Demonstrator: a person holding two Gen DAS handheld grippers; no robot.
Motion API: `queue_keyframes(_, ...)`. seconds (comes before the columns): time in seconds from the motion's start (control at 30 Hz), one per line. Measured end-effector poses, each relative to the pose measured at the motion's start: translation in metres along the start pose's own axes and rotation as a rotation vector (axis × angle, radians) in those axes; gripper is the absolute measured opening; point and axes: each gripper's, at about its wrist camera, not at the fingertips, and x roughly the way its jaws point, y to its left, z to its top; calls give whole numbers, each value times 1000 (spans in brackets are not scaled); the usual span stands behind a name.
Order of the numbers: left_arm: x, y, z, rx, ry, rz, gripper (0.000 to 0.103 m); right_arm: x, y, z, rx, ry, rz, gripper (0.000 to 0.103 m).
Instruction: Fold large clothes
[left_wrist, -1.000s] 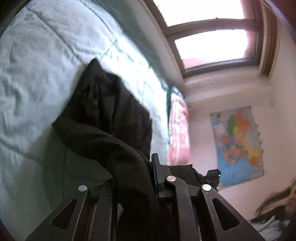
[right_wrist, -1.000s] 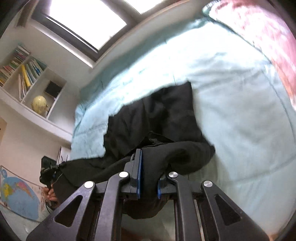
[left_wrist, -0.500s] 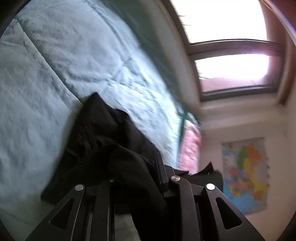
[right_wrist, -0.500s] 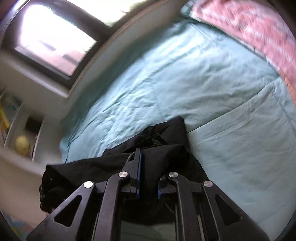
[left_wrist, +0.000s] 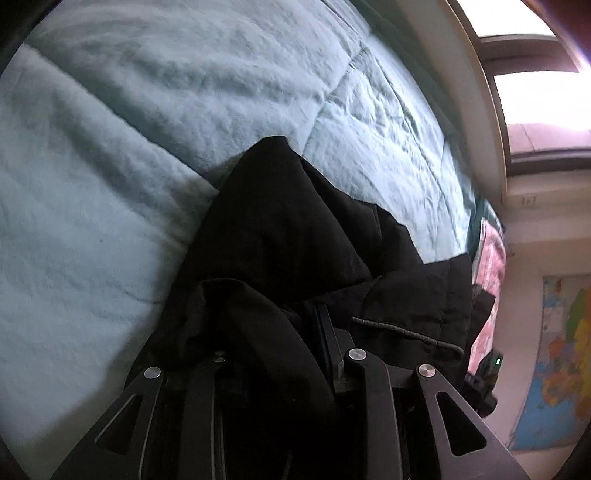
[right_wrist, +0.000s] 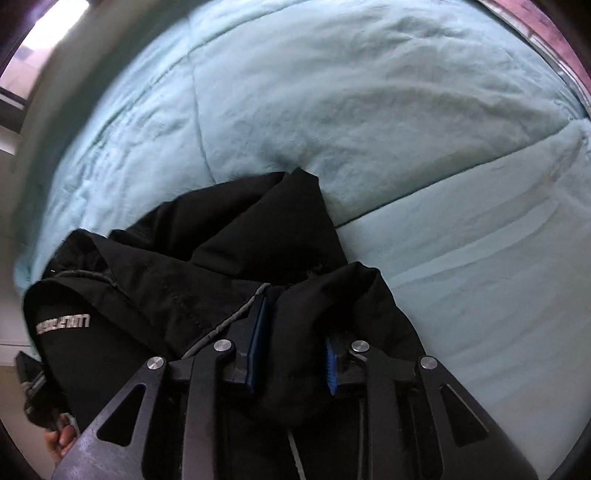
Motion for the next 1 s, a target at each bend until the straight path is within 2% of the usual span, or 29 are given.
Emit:
queue_keyframes(0.1, -15, -5, 1, 47, 42, -3, 28, -6, 3, 3, -23, 27, -6, 29)
queue_keyframes(0.2, -46, -12, -4, 144, 64, -30, 29, -30, -4, 4, -17, 19, 68, 31)
queue_keyframes(0.23, -60, -14, -8, 163, 81, -55, 33, -38, -7, 4, -11, 14, 93, 32)
queue_keyframes(0.27, -70, -14, -11, 173, 97, -76, 49, -49, -11, 4, -4, 11, 118, 32)
queue_keyframes(0.33, -99, -11, -20, 183, 126, -87, 70, -73, -18, 3, -11, -9, 162, 35)
queue_keyframes(0.4, -125, -9, -27, 184, 136, -116, 71, -103, -26, 1, -30, -36, 210, 38)
queue_keyframes(0.47, -148, -9, -35, 204, 110, -120, 72, -127, -32, 0, -39, -64, 262, 50)
queue_keyframes(0.53, -164, -16, -40, 244, 54, -68, 74, -151, -36, -5, -66, -124, 236, 74)
queue_keyframes(0.57, -167, -22, -40, 267, 21, -34, 74, -154, -33, -4, -75, -145, 217, 78)
queue_keyframes(0.63, -158, -35, -34, 306, -35, 39, 74, -155, -26, -5, -115, -175, 171, 80)
queue_keyframes(0.73, -133, -43, -20, 314, -73, 129, 74, -140, -16, -3, -147, -147, 126, 80)
queue_keyframes(0.9, -89, -53, 4, 399, -83, 243, 74, -113, 6, 2, -315, -148, 11, 80)
queue_keyframes(1.0, -75, -38, 27, 373, -79, 265, 74, -90, 9, 16, -383, -136, -16, 80)
